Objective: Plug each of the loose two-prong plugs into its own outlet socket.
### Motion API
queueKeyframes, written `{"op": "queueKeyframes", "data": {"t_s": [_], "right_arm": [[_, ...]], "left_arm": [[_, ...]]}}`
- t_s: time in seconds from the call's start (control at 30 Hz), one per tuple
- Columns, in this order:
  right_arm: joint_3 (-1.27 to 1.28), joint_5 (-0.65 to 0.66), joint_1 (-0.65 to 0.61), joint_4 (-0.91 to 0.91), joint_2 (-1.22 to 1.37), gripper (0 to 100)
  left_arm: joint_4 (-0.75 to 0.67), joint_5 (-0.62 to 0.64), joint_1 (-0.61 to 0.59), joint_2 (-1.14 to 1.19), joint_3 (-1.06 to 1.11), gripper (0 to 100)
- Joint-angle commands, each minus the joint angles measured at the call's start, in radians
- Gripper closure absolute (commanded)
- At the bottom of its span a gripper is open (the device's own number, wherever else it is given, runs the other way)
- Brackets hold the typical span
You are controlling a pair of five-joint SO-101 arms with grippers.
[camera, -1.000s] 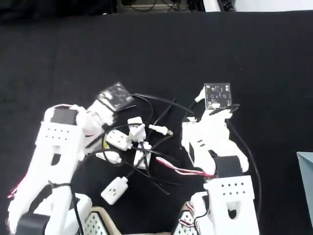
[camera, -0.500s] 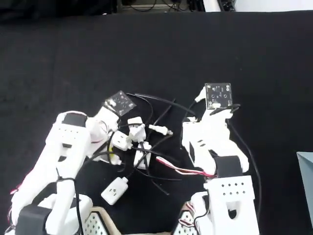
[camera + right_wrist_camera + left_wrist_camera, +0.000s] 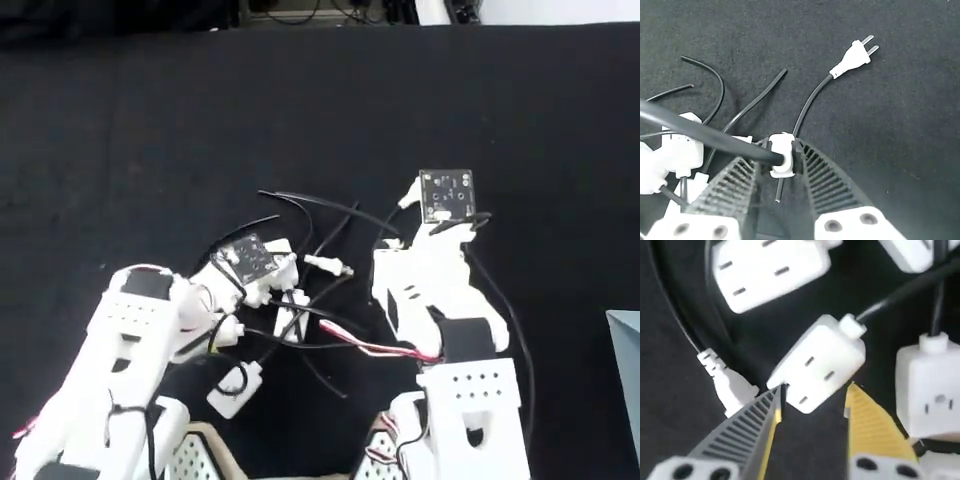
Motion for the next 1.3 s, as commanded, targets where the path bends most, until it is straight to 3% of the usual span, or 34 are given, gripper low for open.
{"op": "queueKeyframes", "data": {"t_s": [0.0,0.1,0.3,0.5,0.7,0.8,0.97,1.13,1.27], "right_arm": [[-0.008,-0.008,0.012,-0.008,-0.001,98.5],[-0.008,-0.008,0.012,-0.008,-0.001,98.5],[-0.008,-0.008,0.009,-0.008,-0.001,98.5],[-0.007,-0.008,0.009,-0.008,-0.001,98.5],[0.004,-0.006,0.011,-0.014,-0.007,98.5],[0.001,-0.006,0.012,-0.011,-0.007,98.5],[0.001,-0.005,0.012,-0.009,-0.007,98.5],[0.001,-0.005,0.012,-0.009,-0.007,98.5],[0.001,-0.005,0.012,-0.009,-0.007,98.5]], "left_arm": [[0.021,-0.011,0.015,-0.121,0.005,76],[0.02,-0.011,0.01,-0.161,0.004,71],[0.02,-0.023,0.013,-0.123,-0.068,70],[0.018,-0.129,0.007,0.066,-0.16,71],[0.014,-0.132,0.015,0.272,-0.259,71],[-0.055,-0.121,0.008,0.31,-0.248,71],[-0.175,-0.077,0.018,0.308,-0.139,81],[-0.207,-0.058,-0.002,0.279,-0.124,95],[-0.209,0.092,-0.054,0.247,-0.168,97]]}}
